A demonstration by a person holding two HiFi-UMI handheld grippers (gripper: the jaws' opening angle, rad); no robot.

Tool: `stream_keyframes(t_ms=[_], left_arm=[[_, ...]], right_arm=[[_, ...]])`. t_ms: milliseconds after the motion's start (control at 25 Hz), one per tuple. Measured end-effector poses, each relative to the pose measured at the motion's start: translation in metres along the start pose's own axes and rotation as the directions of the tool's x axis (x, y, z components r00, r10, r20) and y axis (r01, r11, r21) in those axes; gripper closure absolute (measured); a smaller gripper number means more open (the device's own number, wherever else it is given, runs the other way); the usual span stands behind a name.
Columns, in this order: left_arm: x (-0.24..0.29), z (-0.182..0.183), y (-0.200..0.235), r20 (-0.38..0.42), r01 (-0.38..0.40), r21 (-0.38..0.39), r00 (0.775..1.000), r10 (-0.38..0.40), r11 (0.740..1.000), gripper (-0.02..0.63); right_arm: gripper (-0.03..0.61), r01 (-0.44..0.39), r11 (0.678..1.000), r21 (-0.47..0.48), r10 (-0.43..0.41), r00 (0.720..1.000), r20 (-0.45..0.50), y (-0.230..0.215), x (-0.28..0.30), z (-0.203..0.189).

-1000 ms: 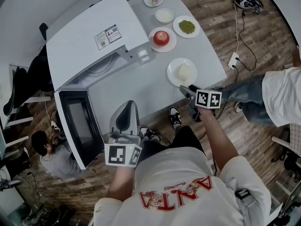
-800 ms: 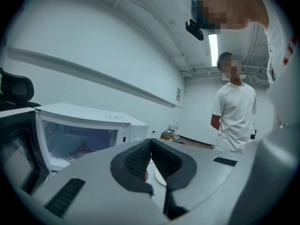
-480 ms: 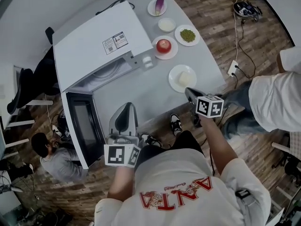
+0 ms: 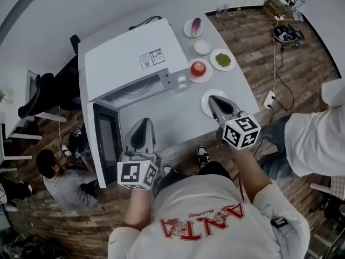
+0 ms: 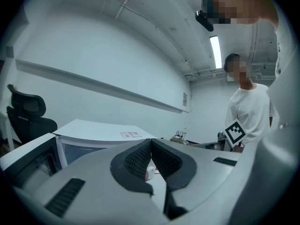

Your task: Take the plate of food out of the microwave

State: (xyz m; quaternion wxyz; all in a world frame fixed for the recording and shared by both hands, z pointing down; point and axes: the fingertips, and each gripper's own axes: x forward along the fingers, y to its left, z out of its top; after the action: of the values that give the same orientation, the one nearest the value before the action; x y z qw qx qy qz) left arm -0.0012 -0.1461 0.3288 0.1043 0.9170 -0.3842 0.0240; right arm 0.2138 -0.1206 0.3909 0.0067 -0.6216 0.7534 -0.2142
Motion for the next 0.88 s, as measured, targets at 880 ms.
stream_keyframes(t_ms=[880], left_arm=[[-0.025,0.039,0.009,0.044,0.009,0.039,0.999,-0.010,0.999,0.604]], right_arm=[[0.577,-0.074,0.972,-0.221,0.123,0.968,0.217,0.095,-0.024,0.112]])
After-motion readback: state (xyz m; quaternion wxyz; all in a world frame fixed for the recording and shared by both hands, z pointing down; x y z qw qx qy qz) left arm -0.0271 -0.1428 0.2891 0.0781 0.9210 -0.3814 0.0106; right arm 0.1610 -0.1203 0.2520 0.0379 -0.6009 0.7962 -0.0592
